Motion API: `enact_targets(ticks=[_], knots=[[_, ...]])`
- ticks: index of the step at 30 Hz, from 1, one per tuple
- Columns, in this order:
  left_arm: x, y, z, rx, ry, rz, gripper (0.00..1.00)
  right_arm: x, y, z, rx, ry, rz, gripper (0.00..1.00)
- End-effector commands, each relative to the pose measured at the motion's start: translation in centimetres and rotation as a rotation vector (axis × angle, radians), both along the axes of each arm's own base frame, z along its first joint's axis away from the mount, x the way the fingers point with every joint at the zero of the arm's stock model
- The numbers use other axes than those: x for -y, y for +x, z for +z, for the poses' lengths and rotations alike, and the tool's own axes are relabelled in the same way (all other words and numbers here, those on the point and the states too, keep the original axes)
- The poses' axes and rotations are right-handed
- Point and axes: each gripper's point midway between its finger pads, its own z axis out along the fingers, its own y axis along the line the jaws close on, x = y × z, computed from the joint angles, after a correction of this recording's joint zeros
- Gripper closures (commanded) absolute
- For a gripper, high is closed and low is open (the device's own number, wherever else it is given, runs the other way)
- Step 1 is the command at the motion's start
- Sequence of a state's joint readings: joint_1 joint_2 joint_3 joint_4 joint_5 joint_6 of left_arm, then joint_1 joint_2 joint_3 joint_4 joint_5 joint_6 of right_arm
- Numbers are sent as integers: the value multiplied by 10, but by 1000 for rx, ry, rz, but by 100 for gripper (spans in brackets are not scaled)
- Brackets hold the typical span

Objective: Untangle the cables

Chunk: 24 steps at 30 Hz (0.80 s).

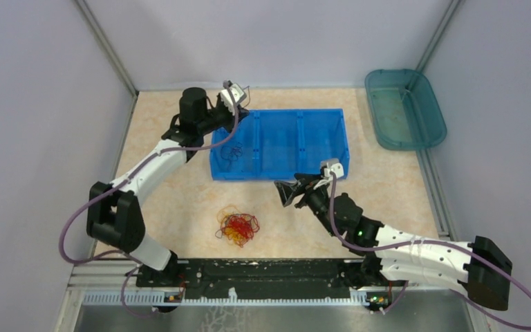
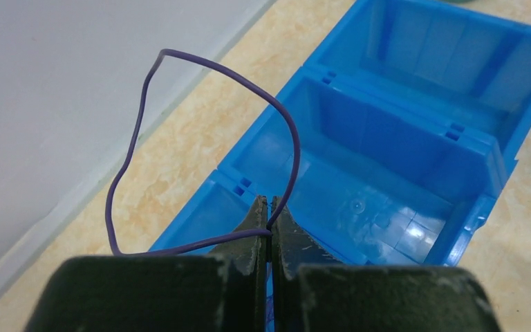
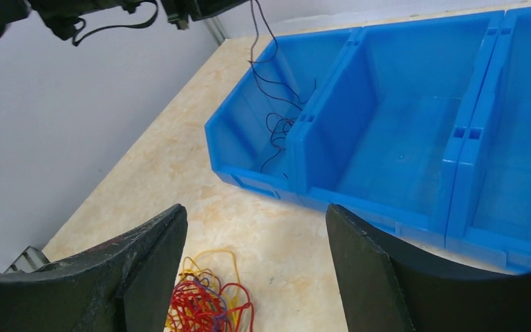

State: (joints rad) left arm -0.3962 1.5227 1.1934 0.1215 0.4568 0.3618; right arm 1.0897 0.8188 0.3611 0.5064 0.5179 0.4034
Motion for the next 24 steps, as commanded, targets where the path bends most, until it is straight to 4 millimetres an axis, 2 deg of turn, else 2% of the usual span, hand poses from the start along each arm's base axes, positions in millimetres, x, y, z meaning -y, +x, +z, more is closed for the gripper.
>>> enact_targets(ticks=[1,3,7,12,16,17,18,19,24], knots=[[5,18,-6,-21,20,-20,99,0,3,36,59,49,-7,26],[3,22,-22,-82,39,-9,84,0,3,36,62,41,-5,26],[-12,22,-42,-155,53,40,66,2,3,38,66,35,-7,26],[-35,15,-60,-166,137,119,60,0,2,42,69,33,0,26],[-50,12,-57,-177,162,185,57,-3,2,46,67,39,12,25],[-52,8,-59,-185,169,183,49,-4,2,46,65,37,15,25],[-51,3,-61,-191,183,163,31,-5,1,47,64,36,21,25],[-51,-1,-65,-201,201,151,23,-7,2,48,62,35,24,25],[-59,-3,-69,-205,240,179,22,-12,1,48,41,27,40,25]])
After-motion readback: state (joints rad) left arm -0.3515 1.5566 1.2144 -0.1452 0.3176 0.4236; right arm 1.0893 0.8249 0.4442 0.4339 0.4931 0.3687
